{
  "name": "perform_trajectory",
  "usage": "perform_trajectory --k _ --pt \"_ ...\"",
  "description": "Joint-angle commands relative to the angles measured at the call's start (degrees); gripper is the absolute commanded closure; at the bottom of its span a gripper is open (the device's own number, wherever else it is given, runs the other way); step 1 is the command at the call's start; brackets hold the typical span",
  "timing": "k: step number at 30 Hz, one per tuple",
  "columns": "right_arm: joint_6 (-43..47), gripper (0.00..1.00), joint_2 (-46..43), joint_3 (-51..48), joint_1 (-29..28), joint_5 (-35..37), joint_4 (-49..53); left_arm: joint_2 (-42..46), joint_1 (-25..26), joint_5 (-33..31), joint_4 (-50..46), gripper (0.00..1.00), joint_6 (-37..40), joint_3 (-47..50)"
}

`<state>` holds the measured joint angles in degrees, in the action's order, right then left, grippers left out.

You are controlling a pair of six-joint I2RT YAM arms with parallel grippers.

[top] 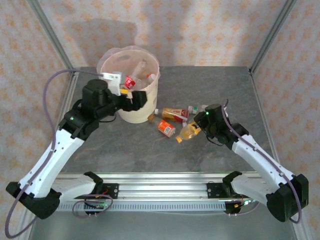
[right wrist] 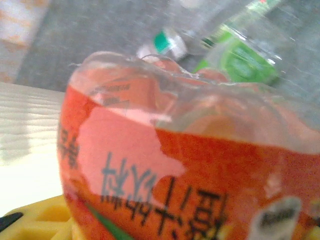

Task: Put the plastic bottles in the bin

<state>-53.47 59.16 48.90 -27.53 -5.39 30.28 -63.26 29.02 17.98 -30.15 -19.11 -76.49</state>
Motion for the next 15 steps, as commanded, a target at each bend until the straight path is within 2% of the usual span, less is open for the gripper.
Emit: perform_trajectory --k 1,5,9,12,15 --pt "2.9 0.45 2.0 5.0 0.3 -1.1 1.3 -2.6 4.5 2.8 -2.3 0.00 6.1 -1.6" --pt "3.7 0.45 4.6 8.7 0.3 -3.5 -0.1 -5.9 10.1 2.2 -2.1 0.00 11.0 -1.8" --pt "3.8 0.45 6.7 11.4 0.3 -6.3 -2.0 -10.8 15.0 -3.3 -3.9 0.00 14.9 -3.9" --pt "3.5 0.45 7.4 12.5 0.3 -7.3 -3.1 -15.5 17.3 -6.3 -6.6 0.00 16.8 -6.9" --pt "3.2 0.45 7.6 13.3 0.3 -7.9 -3.6 -19.5 18.8 -6.7 -7.9 0.00 18.0 -9.2"
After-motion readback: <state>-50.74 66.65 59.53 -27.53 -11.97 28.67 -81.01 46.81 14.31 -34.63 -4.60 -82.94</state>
